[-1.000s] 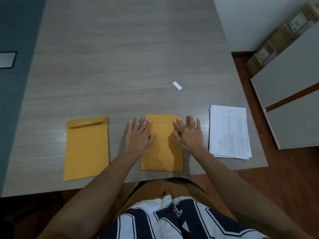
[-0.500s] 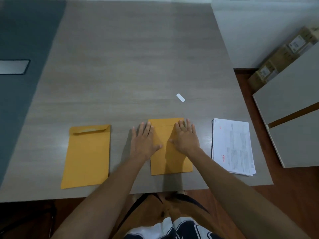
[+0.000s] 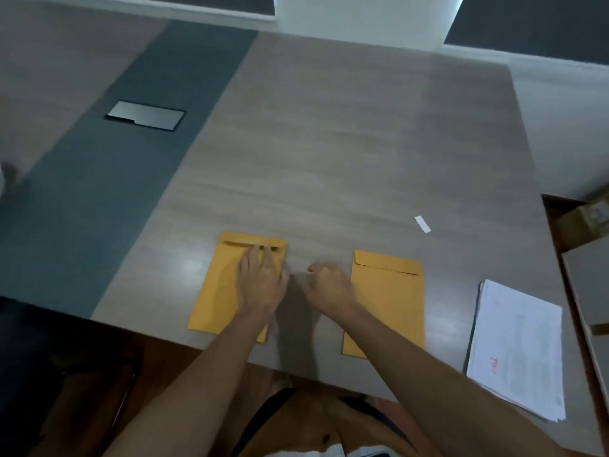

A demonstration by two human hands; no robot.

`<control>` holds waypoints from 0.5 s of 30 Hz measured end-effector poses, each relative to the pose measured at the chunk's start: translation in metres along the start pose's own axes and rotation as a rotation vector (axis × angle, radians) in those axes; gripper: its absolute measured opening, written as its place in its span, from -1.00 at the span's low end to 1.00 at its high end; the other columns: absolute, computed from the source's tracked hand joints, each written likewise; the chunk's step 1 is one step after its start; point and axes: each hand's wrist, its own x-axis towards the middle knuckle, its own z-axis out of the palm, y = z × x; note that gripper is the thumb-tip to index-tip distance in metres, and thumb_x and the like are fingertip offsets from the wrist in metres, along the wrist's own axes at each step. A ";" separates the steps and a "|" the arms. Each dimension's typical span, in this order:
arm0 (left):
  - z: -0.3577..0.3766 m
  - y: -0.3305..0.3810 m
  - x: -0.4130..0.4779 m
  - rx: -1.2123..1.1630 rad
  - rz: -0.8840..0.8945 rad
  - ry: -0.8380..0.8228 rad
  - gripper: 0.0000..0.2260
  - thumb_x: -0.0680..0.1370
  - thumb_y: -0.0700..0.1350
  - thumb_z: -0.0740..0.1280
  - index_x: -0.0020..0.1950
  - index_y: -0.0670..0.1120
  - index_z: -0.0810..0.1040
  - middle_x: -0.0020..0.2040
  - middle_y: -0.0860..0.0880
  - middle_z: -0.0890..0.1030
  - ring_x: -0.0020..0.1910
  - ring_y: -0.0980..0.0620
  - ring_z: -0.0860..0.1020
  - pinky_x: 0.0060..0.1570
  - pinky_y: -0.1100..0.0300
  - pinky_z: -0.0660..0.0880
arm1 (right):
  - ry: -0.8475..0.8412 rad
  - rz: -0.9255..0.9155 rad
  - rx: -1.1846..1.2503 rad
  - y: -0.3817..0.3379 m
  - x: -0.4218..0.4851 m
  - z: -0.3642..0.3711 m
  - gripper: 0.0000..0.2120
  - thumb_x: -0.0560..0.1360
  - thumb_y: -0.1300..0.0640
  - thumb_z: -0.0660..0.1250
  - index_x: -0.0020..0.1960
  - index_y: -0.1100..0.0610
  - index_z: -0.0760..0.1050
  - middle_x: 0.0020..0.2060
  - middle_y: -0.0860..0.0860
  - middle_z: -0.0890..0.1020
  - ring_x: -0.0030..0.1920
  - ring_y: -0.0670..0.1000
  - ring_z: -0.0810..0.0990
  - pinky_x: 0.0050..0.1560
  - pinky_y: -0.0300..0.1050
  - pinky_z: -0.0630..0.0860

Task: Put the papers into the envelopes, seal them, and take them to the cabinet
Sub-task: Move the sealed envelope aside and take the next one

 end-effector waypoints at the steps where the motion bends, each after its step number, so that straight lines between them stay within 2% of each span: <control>1: -0.003 -0.012 0.000 -0.022 -0.075 -0.005 -0.36 0.57 0.11 0.27 0.56 -0.15 0.21 0.53 -0.18 0.24 0.51 -0.17 0.17 0.45 -0.03 0.16 | -0.043 0.042 0.063 -0.011 0.003 0.003 -0.62 0.56 -0.02 0.28 0.30 0.15 0.49 0.16 0.15 0.60 0.20 0.17 0.56 0.11 0.01 0.56; 4: -0.010 -0.044 -0.001 -0.095 -0.271 -0.025 -0.32 0.55 0.10 0.29 0.56 -0.17 0.15 0.53 -0.19 0.19 0.49 -0.19 0.16 0.41 -0.05 0.20 | -0.137 0.150 0.237 -0.035 0.012 0.014 -0.53 0.53 -0.08 0.30 0.34 0.17 0.45 0.17 0.14 0.61 0.17 0.16 0.58 0.08 -0.04 0.55; 8: -0.014 -0.088 0.000 -0.163 -0.436 -0.082 -0.28 0.54 0.13 0.31 0.56 -0.20 0.13 0.50 -0.18 0.23 0.45 -0.20 0.21 0.36 -0.06 0.28 | -0.153 0.195 0.304 -0.058 0.021 0.026 -0.71 0.55 -0.06 0.31 0.05 0.18 0.49 -0.13 0.17 0.60 -0.01 0.19 0.63 -0.07 0.05 0.57; 11: -0.012 -0.110 0.003 -0.195 -0.427 -0.073 -0.37 0.52 0.09 0.34 0.49 -0.15 0.27 0.41 -0.16 0.34 0.36 -0.18 0.31 0.26 -0.05 0.37 | -0.173 0.230 0.346 -0.068 0.027 0.034 -0.77 0.54 -0.03 0.31 -0.05 0.14 0.45 -0.24 0.08 0.55 -0.19 0.08 0.56 -0.28 -0.07 0.46; 15: -0.017 -0.113 0.010 -0.249 -0.404 -0.060 -0.44 0.53 0.05 0.34 0.47 -0.14 0.34 0.37 -0.16 0.38 0.33 -0.17 0.34 0.22 -0.04 0.39 | -0.172 0.267 0.379 -0.079 0.033 0.042 -0.70 0.50 0.02 0.32 -0.32 0.11 0.34 -0.42 0.07 0.43 -0.36 0.09 0.48 -0.34 -0.06 0.45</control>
